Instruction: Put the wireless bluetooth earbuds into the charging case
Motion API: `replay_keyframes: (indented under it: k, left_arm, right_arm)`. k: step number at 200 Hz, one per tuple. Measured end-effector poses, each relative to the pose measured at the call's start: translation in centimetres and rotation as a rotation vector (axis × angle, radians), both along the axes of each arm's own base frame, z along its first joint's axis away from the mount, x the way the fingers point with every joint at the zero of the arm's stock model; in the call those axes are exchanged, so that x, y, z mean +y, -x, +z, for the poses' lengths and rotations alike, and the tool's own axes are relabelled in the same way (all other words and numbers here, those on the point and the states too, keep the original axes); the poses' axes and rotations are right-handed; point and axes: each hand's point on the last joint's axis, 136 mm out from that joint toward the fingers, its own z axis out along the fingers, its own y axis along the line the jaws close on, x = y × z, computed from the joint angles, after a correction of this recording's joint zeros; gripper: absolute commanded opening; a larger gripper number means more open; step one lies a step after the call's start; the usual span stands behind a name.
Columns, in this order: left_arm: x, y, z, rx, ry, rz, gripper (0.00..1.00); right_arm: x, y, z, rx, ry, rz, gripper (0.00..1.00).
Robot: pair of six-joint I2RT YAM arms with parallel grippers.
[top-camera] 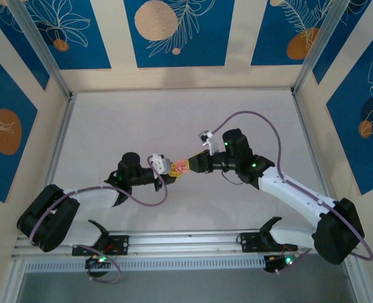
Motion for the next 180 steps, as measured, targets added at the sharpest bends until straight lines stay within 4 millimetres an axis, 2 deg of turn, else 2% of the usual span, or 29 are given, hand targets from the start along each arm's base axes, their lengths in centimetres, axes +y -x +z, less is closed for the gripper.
replay_keyframes:
  k: [37,70,91,127,180]
  left_arm:
    - [-0.2,0.3,0.5,-0.005,0.024,-0.020,0.18]
    - [-0.3,0.5,0.9,-0.013,0.036,-0.035,0.17]
    - [-0.3,0.7,1.0,-0.016,0.041,-0.047,0.17]
    - [-0.4,1.0,1.1,-0.016,0.045,-0.062,0.18]
    - [-0.6,1.3,1.3,-0.025,0.059,-0.086,0.17]
  right_arm:
    - [-1.5,-0.6,0.8,-0.169,0.001,0.072,0.61]
    - [-2.5,-0.6,0.6,-0.316,0.017,0.162,0.68]
    - [-3.1,-0.8,0.9,-0.408,0.013,0.207,0.79]
    - [-3.3,-0.8,1.1,-0.489,-0.005,0.266,0.81]
    - [-1.8,-0.1,-2.1,-0.452,-0.014,0.430,0.75]
